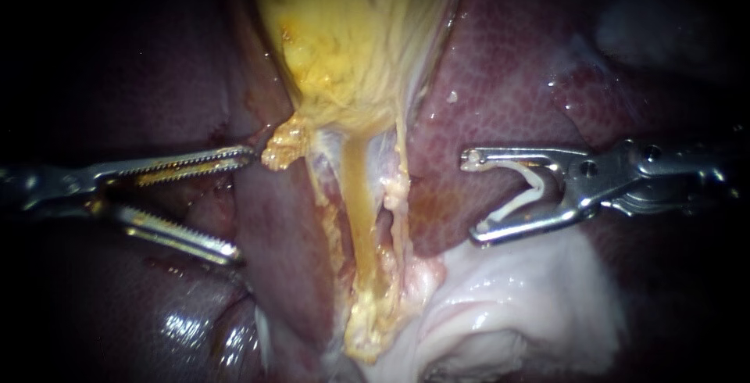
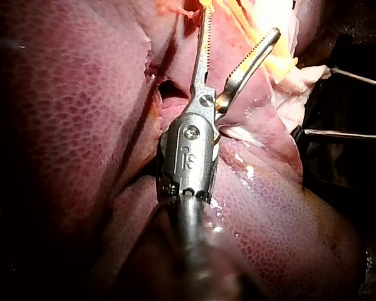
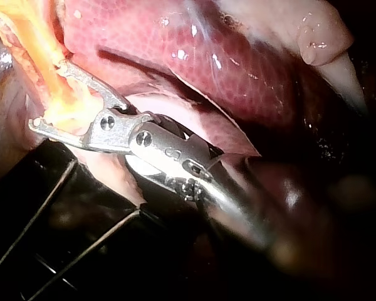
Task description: Grabbing gallbladder
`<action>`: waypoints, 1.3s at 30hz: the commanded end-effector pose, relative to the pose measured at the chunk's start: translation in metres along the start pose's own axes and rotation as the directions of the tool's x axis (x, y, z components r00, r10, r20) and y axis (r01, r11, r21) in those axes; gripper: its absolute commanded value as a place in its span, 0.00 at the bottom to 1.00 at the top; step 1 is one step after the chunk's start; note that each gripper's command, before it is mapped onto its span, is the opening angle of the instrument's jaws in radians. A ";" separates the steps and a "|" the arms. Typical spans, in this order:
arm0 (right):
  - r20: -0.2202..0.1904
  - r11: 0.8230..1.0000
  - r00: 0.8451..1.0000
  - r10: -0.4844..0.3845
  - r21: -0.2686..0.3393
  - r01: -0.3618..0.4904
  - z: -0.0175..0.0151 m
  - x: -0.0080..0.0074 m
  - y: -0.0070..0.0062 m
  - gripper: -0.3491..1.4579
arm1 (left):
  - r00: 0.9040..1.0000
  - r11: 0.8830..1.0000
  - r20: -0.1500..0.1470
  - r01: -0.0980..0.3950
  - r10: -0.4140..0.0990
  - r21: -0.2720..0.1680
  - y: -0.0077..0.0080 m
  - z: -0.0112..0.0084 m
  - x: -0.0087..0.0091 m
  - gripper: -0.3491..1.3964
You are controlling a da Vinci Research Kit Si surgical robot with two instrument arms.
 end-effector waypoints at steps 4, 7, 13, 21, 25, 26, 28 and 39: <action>0.000 1.000 1.000 0.000 -0.001 0.000 0.0001 0.0000 0.0000 0.53 | 1.000 0.999 -0.002 0.020 -0.020 -0.046 0.0005 0.0001 0.0000 0.61; 0.000 1.000 1.000 0.000 -0.001 0.000 0.0001 0.0000 0.0000 0.53 | 0.998 0.995 -0.001 0.062 -0.062 -0.076 0.0012 0.0004 0.0003 0.58; 0.000 1.000 1.000 0.000 -0.001 0.000 0.0001 0.0000 0.0000 0.53 | 0.992 0.985 0.006 0.127 -0.128 -0.119 0.0028 0.0019 0.0010 0.51; 0.000 1.000 1.000 0.000 -0.001 0.000 0.0001 0.0001 0.0000 0.53 | 0.983 0.974 0.013 0.185 -0.185 -0.132 0.0044 0.0043 0.0020 0.21; 0.000 1.000 1.000 0.000 -0.001 0.000 0.0001 0.0001 0.0000 0.53 | 0.976 0.967 -0.009 0.212 -0.216 -0.139 0.0043 0.0040 0.0019 0.00; 0.000 1.000 1.000 0.000 -0.001 0.000 0.0001 0.0001 0.0000 0.53 | 0.974 0.963 -0.012 0.224 -0.228 -0.149 0.0043 0.0038 0.0019 0.00; 0.000 1.000 1.000 0.000 0.000 0.000 0.0001 0.0001 0.0000 0.53 | 0.966 0.954 -0.017 0.252 -0.258 -0.162 0.0043 0.0033 0.0018 0.00; -0.001 1.000 1.000 0.000 -0.001 0.000 0.0001 0.0001 0.0000 0.53 | 0.962 0.945 -0.029 0.262 -0.273 -0.194 0.0040 0.0032 0.0017 0.00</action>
